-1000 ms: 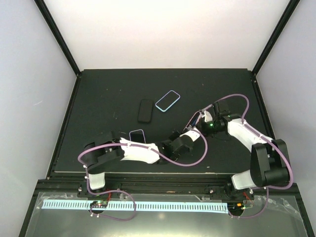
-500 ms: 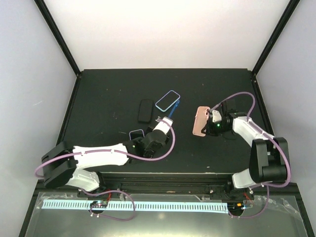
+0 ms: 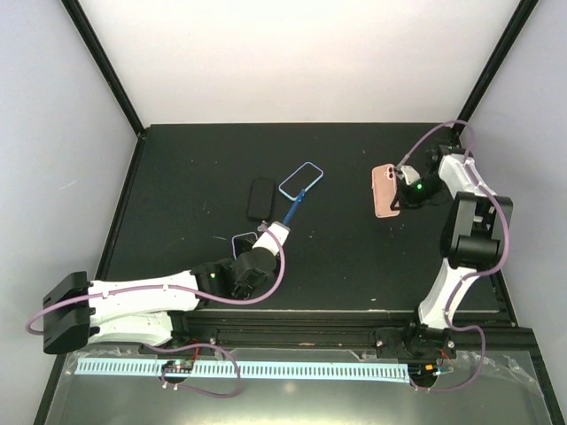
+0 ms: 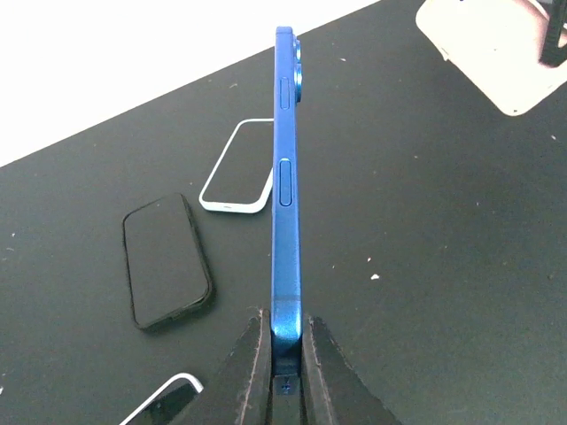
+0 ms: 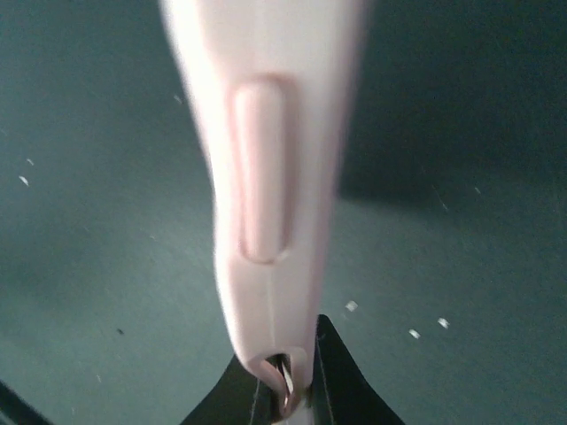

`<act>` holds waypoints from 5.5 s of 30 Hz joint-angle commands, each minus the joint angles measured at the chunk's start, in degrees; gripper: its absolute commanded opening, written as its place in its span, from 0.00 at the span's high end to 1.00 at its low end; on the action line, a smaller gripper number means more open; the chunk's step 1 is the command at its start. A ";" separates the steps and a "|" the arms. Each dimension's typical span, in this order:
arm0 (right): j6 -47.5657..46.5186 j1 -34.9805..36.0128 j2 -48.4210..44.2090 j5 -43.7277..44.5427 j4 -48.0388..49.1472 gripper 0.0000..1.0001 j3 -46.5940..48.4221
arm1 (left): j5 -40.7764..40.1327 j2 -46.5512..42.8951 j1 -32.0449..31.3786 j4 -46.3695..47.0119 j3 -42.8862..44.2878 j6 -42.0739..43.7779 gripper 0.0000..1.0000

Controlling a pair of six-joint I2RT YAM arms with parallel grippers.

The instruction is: Take the phone out of the phone case

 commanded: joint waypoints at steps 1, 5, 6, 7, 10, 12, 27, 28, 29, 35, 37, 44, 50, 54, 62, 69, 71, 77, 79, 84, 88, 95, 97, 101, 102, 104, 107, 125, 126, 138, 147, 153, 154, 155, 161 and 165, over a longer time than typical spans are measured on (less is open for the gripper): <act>-9.66 -1.88 7.83 4.11 -14.92 0.99 9.69 | -4.00 -2.08 -1.31 -2.27 1.10 -1.11 0.98; -10.80 -4.21 13.84 1.03 -22.44 0.99 17.28 | -4.34 -1.87 -1.76 -1.73 0.38 -1.50 0.98; -10.68 -4.37 15.04 1.15 -22.92 0.99 18.34 | -4.20 -1.53 -1.77 -1.64 0.37 -1.64 0.98; -10.54 -4.45 15.99 1.61 -23.01 0.99 19.16 | -4.02 -1.16 -1.85 -1.48 0.35 -1.68 0.98; -8.82 -4.47 19.18 3.65 -22.11 0.99 21.85 | -3.41 0.14 -1.95 -1.12 0.66 -1.74 0.98; -7.32 -4.53 21.09 4.64 -21.16 0.96 23.59 | -3.60 1.12 -2.08 -1.57 1.24 -1.71 0.98; -3.44 -6.58 2.17 6.63 -3.59 0.44 12.47 | -2.68 8.97 -1.33 -4.64 7.43 0.82 0.98; -3.54 -6.58 -0.74 4.03 -3.82 0.44 11.03 | -2.45 11.28 -0.94 -5.24 8.76 0.99 0.99; -3.99 -6.58 -3.92 0.40 -4.37 0.43 9.52 | -1.98 12.94 -0.53 -5.76 9.95 1.26 0.98; -3.58 -6.34 -27.96 -14.20 3.44 0.37 -6.64 | -1.71 23.99 0.96 -7.43 18.21 6.26 0.98; -0.29 -6.31 -35.51 -13.44 10.81 0.31 -14.58 | -3.17 27.70 1.34 -7.21 21.26 8.52 0.99; 9.50 -6.48 -50.90 -8.81 29.88 0.22 -32.12 | -8.88 43.27 2.48 -9.95 36.73 16.50 0.99; 11.17 -6.91 -51.54 -8.81 28.70 0.22 -32.19 | -14.62 56.01 3.06 -18.65 52.97 17.82 0.98; 11.70 -7.06 -51.41 -8.64 28.52 0.22 -32.02 | -17.58 62.95 3.27 -26.90 62.10 16.01 0.98; 11.85 -7.28 -51.12 -8.55 28.41 0.22 -31.72 | -14.07 71.10 4.02 -36.20 73.09 12.11 0.98; 11.78 -7.45 -51.19 -8.26 28.58 0.22 -31.89 | -9.43 76.05 3.86 -40.66 79.96 7.73 0.96; 11.79 -7.45 -50.86 -8.54 28.58 0.22 -31.85 | -7.48 76.91 3.86 -41.46 81.11 6.88 0.90; 11.62 -7.45 -50.10 -8.83 27.99 0.22 -31.53 | -2.08 76.78 3.94 -40.23 81.40 5.98 0.88; 11.47 -7.45 -50.39 -8.66 28.07 0.22 -31.54 | 0.04 76.49 4.00 -39.66 81.32 5.66 0.84; 11.86 -7.50 -51.26 -7.77 28.39 0.22 -31.81 | 11.99 73.82 5.46 -38.71 80.69 2.37 0.61; 11.68 -7.63 -51.85 -8.29 28.41 0.22 -32.13 | 19.04 69.58 7.61 -37.15 77.71 0.08 0.43; 10.68 -7.58 -51.53 -15.67 21.88 0.19 -27.78 | 25.35 56.02 14.88 -27.43 62.41 1.01 0.03; 12.16 -7.63 -50.94 -20.25 20.05 0.19 -27.78 | 27.19 55.00 17.93 -28.55 61.65 0.51 0.01; 11.64 -7.54 -52.82 -25.24 22.78 0.18 -33.26 | 31.95 54.62 22.76 -30.04 61.43 -0.15 0.01; 12.00 -7.54 -54.07 -23.15 24.00 0.14 -34.79 | 31.21 54.74 23.62 -29.93 61.52 0.14 0.01; 11.42 -7.63 -56.17 -21.69 24.51 0.13 -35.57 | 29.48 55.59 25.05 -29.92 62.60 1.05 0.01; 11.64 -7.63 -57.52 -22.46 25.49 0.13 -36.11 | 29.90 58.02 27.74 -30.33 65.04 1.29 0.01; 9.37 -7.62 -52.04 -18.93 23.41 0.12 -34.47 | 41.74 72.40 36.06 -32.49 76.36 4.39 0.01; 9.22 -7.63 -51.64 -18.91 23.25 0.12 -34.33 | 42.13 72.70 36.18 -32.70 76.51 4.91 0.01; 8.71 -7.62 -49.20 -18.97 22.60 0.12 -33.82 | 43.69 74.26 36.11 -36.87 77.01 7.34 0.01; 8.46 -7.63 -49.22 -19.11 22.34 0.12 -33.74 | 36.49 73.38 35.93 -39.06 74.57 2.36 0.12; 8.54 -7.63 -49.47 -19.11 22.21 0.12 -33.74 | 40.48 67.08 34.77 -35.80 66.16 3.94 0.30; 8.54 -7.63 -49.52 -19.19 22.19 0.12 -33.68 | 40.56 65.02 34.23 -34.67 63.06 3.95 0.32; 8.48 -7.63 -49.49 -19.29 22.17 0.12 -33.73 | 40.26 62.98 33.44 -33.86 60.28 3.54 0.33; 8.36 -7.59 -49.66 -19.81 21.99 0.12 -33.74 | 38.07 49.16 28.28 -33.17 39.68 -4.43 0.32; 8.27 -7.63 -49.27 -20.44 21.76 0.12 -33.60 | 37.65 40.89 23.66 -31.59 25.92 -9.98 0.31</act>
